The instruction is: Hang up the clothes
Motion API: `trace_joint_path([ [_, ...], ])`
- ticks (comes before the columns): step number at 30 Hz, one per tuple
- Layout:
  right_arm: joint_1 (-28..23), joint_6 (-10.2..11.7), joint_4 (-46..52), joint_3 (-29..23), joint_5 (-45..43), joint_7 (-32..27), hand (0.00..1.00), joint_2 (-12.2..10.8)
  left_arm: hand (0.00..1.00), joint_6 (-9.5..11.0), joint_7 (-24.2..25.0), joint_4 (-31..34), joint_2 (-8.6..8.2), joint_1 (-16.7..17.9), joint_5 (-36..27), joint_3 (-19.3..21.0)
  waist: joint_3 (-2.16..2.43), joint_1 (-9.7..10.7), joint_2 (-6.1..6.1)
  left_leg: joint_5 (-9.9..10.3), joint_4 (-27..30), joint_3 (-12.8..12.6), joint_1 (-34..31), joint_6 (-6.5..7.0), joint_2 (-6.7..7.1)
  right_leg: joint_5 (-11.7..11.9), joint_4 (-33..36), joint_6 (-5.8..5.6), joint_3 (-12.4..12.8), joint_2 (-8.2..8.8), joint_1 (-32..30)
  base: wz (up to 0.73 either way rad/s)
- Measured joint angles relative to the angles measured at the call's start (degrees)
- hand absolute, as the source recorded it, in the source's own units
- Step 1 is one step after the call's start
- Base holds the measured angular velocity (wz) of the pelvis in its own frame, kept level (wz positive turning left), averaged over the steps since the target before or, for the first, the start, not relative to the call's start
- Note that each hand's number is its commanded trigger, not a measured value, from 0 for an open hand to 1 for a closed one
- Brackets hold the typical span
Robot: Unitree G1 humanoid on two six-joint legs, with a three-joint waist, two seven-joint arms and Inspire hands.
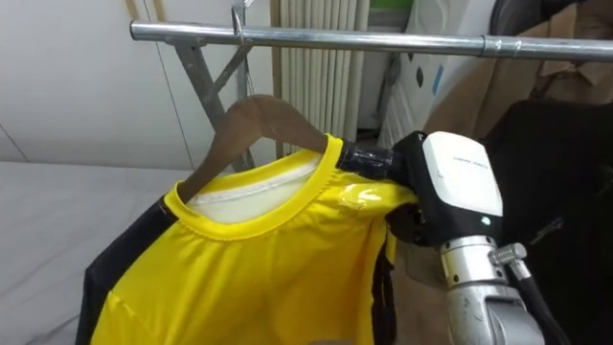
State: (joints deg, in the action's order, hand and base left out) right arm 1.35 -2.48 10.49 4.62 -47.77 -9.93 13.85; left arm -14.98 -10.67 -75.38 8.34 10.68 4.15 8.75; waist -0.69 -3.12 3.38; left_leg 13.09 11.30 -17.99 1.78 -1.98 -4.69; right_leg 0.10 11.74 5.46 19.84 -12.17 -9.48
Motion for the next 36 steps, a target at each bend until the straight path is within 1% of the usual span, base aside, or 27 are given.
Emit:
trace_joint_path([
  [3,0.0,0.0,0.7,-0.4,-0.2,-0.3,1.00,0.0,0.00,0.0,-0.1,0.0,0.00,-0.1,0.0,0.0,0.01,0.0,-0.01,-0.1,0.0,0.1,0.0,-0.30,-0.26,0.2,0.0,0.34,-1.0,0.04,0.1,0.01],
  [5,0.0,0.0,1.6,-0.5,-0.2,-0.3,1.00,0.0,0.00,0.1,-0.2,0.0,-0.01,-0.1,0.0,-0.1,0.01,0.1,-0.01,-0.2,-0.1,0.1,0.1,-0.40,-0.32,0.2,-0.1,0.42,-1.1,-0.03,0.0,0.02],
  [8,-0.4,0.5,3.5,-0.5,-1.1,-0.3,1.00,-0.1,0.00,0.1,-0.2,-0.1,-0.11,0.2,-0.1,-0.1,0.01,0.4,-0.02,-0.2,-0.7,-0.1,0.6,-0.56,-0.38,0.1,-0.1,0.55,-0.6,-0.29,0.4,-0.04],
  [10,-0.4,1.7,3.5,-0.5,-1.0,-1.4,1.00,0.0,0.00,0.1,-0.2,-0.4,-0.14,0.4,-0.1,-0.1,0.03,1.0,0.01,-0.2,-0.8,-0.2,1.0,-0.64,-0.48,-0.1,-0.2,0.56,0.6,-0.73,0.9,-0.02],
  [14,-1.8,2.3,3.5,-0.6,1.2,-2.8,1.00,0.0,0.00,0.2,-0.2,-1.1,-0.19,0.5,-0.1,-0.1,0.02,1.2,-0.08,-0.2,-0.9,-0.1,1.7,-0.66,-0.48,-0.1,-0.3,0.58,1.0,-0.82,1.6,-0.03],
  [16,-3.0,2.3,3.5,-0.6,2.6,-3.7,1.00,0.0,0.00,0.2,-0.2,-1.1,-0.19,0.5,-0.1,-0.1,0.04,1.3,-0.09,-0.2,-0.9,0.2,1.9,-0.66,-0.45,-0.2,-0.3,0.47,1.1,-0.82,1.8,0.00],
  [18,-3.2,2.4,3.4,-0.8,2.8,-3.8,1.00,0.0,0.00,0.2,-0.2,-1.2,-0.19,0.5,-0.1,0.0,0.04,1.2,-0.09,-0.2,-0.8,0.2,1.9,-0.66,-0.40,-0.4,-0.2,0.09,1.1,-0.79,1.9,0.00],
  [21,-3.2,2.4,3.1,-1.0,2.9,-5.2,1.00,0.8,0.00,0.2,-0.1,-1.2,-0.19,0.5,-0.1,0.0,0.04,1.2,-0.09,-0.2,-0.6,0.2,1.9,-0.63,-0.39,-0.6,-0.1,-0.14,1.0,-0.77,2.2,0.00],
  [22,-3.2,2.4,3.0,-1.1,2.9,-6.1,1.00,1.2,0.00,0.2,-0.1,-1.1,-0.18,0.5,-0.1,0.0,0.05,1.2,-0.10,-0.2,-0.6,0.2,2.0,-0.62,-0.40,-0.6,-0.1,-0.14,1.0,-0.76,2.4,0.00],
  [27,-3.2,2.4,2.9,-1.4,3.1,-7.8,1.00,1.5,0.00,0.2,0.0,-1.1,-0.17,0.6,-0.1,0.2,0.09,1.3,-0.04,-0.2,-0.5,0.3,2.3,-0.61,-0.43,-0.6,-0.1,-0.21,1.0,-0.73,2.7,0.00],
  [30,-3.1,2.4,1.4,-1.6,3.1,-7.8,1.00,2.0,0.00,0.4,0.1,-1.1,-0.16,0.8,-0.1,1.3,0.16,1.2,-0.04,-0.1,-0.4,0.3,2.7,-0.60,-0.44,-0.6,-0.1,-0.21,1.0,-0.73,3.1,0.00],
  [32,-3.1,2.4,-0.3,-1.9,3.5,-7.8,1.00,2.1,0.00,0.5,0.1,-1.1,-0.16,1.1,0.0,1.3,0.22,1.2,-0.08,0.0,-0.4,0.3,3.0,-0.62,-0.47,-0.7,-0.1,-0.18,0.8,-0.74,3.4,0.03],
  [34,-3.1,2.4,-2.7,-3.0,5.3,-7.5,1.00,2.1,0.00,0.5,0.1,-0.9,-0.17,1.0,0.7,2.2,0.34,1.3,-0.10,0.0,-0.3,0.9,3.0,-0.62,-0.42,-0.7,-0.1,-0.18,0.4,-0.63,3.4,0.09],
  [36,-3.0,2.3,-4.6,-4.1,5.9,-7.3,1.00,2.2,0.00,0.5,0.2,-0.9,-0.17,1.1,1.1,2.2,0.38,1.2,-0.16,0.0,-0.3,0.9,3.1,-0.61,-0.41,-0.7,-0.1,-0.17,0.3,-0.58,3.4,0.03],
])
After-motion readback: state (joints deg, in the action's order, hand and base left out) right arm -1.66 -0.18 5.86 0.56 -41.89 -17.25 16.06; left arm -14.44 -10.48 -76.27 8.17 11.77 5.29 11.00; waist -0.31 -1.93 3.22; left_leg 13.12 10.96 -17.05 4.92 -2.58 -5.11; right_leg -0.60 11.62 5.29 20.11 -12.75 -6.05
